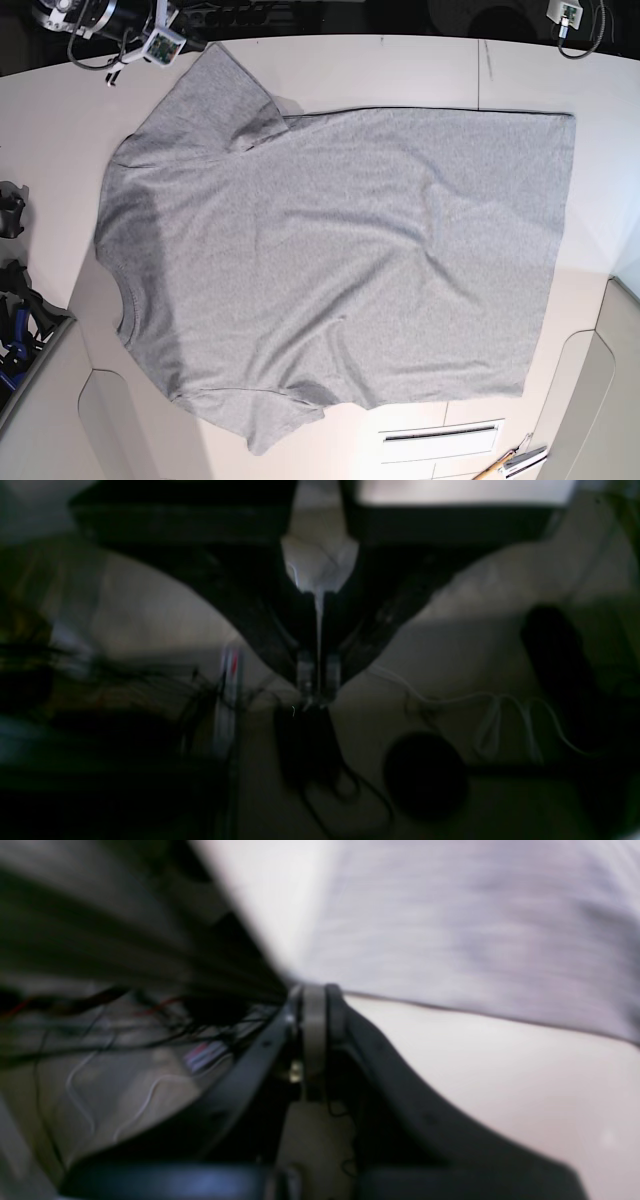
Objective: Fold the T-shirt properly
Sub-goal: 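Move both grippers from rest toward the grey T-shirt's shoulders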
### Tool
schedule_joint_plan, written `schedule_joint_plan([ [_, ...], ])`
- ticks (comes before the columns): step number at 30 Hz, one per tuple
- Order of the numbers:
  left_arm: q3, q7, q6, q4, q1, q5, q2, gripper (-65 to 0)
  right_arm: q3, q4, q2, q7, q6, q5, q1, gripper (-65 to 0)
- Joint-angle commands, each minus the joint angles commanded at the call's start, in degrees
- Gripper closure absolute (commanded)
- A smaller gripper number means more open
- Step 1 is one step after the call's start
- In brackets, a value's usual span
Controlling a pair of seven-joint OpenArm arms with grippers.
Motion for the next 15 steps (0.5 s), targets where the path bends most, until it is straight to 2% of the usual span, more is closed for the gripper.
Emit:
schedule_joint_plan([
  [5,-4.55,-0.04,0.0,5.86,-1.4,-3.19,-0.02,-1.7,10.6,0.04,-4.26,-4.07,-0.11,10.32,0.04,0.0],
  [6,-5.07,-0.04,0.0,6.25,-2.01,-3.19,-0.04,-1.7,12.68,0.04,-5.18,-6.23,-0.72,13.07,0.2,0.0],
  [9,-5.55,0.02,0.0,6.34,-4.63,-3.13,-0.02,-3.4,19.21,0.02,-8.48,-12.48,-5.16,19.67,0.31,-0.9],
  [11,-5.55,0.0,0.0,6.32,-6.08,-3.17,-0.04,-11.8,23.26,-0.04,-10.49,-14.82,-6.51,22.16,0.33,-3.9],
  [13,-5.53,-0.02,0.0,6.32,-7.48,-3.21,-0.04,-22.1,26.32,-0.09,-12.0,-15.41,-6.51,24.74,0.33,-7.8],
  [15,-5.53,-0.04,0.02,6.27,-8.98,-3.21,-0.04,-29.4,27.69,-0.09,-13.03,-16.44,-6.49,26.62,0.33,-13.0],
])
